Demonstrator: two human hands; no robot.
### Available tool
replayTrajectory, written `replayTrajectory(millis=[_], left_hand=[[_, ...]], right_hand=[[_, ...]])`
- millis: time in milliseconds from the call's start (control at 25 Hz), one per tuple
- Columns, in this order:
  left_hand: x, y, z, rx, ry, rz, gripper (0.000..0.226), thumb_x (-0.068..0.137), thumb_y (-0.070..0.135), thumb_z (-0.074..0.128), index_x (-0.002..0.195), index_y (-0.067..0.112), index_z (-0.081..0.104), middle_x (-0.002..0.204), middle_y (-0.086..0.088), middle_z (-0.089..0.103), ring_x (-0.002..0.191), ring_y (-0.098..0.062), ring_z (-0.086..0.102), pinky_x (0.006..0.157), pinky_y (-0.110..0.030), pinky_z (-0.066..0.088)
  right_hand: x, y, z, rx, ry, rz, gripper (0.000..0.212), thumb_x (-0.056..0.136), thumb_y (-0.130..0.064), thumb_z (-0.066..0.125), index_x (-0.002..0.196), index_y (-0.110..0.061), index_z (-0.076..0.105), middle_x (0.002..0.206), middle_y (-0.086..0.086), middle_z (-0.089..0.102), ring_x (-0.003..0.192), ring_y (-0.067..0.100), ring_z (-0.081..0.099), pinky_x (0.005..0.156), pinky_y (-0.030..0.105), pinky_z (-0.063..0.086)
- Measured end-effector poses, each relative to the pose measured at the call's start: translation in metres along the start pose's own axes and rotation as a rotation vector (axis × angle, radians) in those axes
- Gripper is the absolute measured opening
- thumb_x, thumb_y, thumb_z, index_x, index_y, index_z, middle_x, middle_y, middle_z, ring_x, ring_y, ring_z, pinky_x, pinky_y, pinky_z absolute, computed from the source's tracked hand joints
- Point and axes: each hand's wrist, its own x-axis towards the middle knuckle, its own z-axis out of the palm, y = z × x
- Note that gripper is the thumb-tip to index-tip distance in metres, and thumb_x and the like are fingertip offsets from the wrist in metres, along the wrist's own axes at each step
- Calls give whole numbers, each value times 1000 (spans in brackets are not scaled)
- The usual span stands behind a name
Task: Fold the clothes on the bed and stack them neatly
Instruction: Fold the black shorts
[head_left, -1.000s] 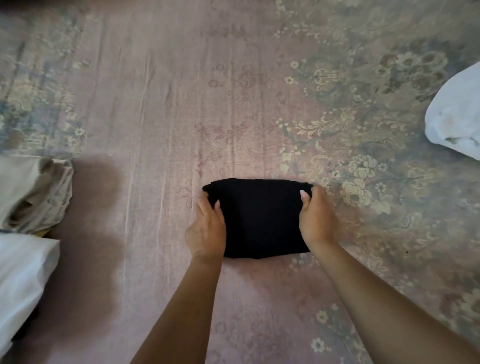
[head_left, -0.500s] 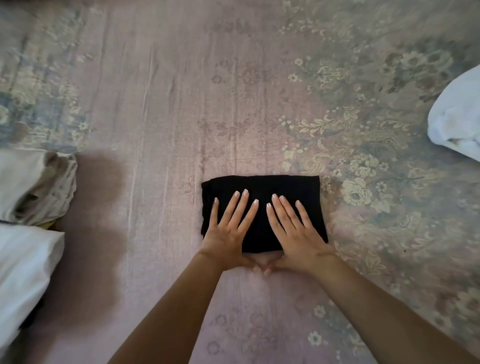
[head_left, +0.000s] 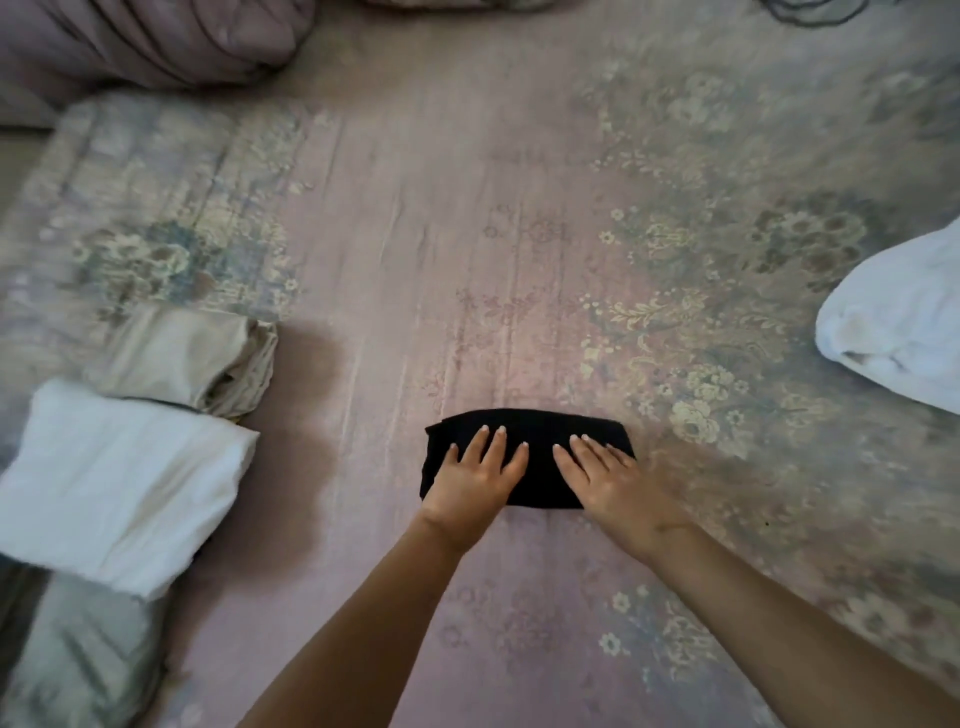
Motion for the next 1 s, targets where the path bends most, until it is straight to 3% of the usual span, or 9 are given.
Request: replayTrajectory(millis=[120,320,480,640,840,960,1000], left_hand=[[-73,-12,-56,-43,-29,-101,79,91,6,67,158,16,28,162,-16,31,149,-35,30,115,-48,41],[-203,-56,-105,-236,-185,-245,69,99,0,44,160,24,23,165,-10,25,152,-30,25,113,-45,40],[-342,-126,-95,-252,-238,-389,69,99,2,44,159,29,25,161,-7,34,146,-31,38,100,-48,50],[-438,-222,-50,-265,-131,-490,64,97,4,51,155,27,38,155,-7,45,142,-29,45,99,-45,53],[-505,-368,0,-151,-127,-505,73,95,6,59,159,23,28,160,-9,37,143,-30,43,99,-42,54],[-524,-436,12,-82,108,-547,71,81,0,72,146,17,50,144,-16,56,125,-32,61,81,-39,61],[-527,-458,19,-44,154,-548,70,74,0,77,139,15,58,136,-16,62,117,-31,66,78,-37,61]], right_hand=[[-17,-37,-71,57,11,-83,56,84,3,66,139,-1,55,136,26,60,127,37,60,102,46,53],[-21,-135,-148,180,-130,-321,70,84,16,57,150,3,40,149,32,45,135,47,49,107,53,47],[16,-267,-203,254,-280,-526,62,89,13,49,149,-2,39,134,30,56,114,49,60,84,56,52],[73,-405,-216,191,-250,-582,54,91,9,49,144,-1,44,126,26,59,112,46,61,75,53,50],[181,-546,-231,122,-308,-581,62,95,4,52,153,-4,33,144,28,49,127,46,53,94,56,49],[253,-603,-244,57,-262,-571,73,91,-1,64,155,1,28,151,32,39,138,48,43,110,54,41],[270,-619,-240,10,-187,-554,66,94,0,59,153,2,32,151,34,40,139,49,42,113,54,40]])
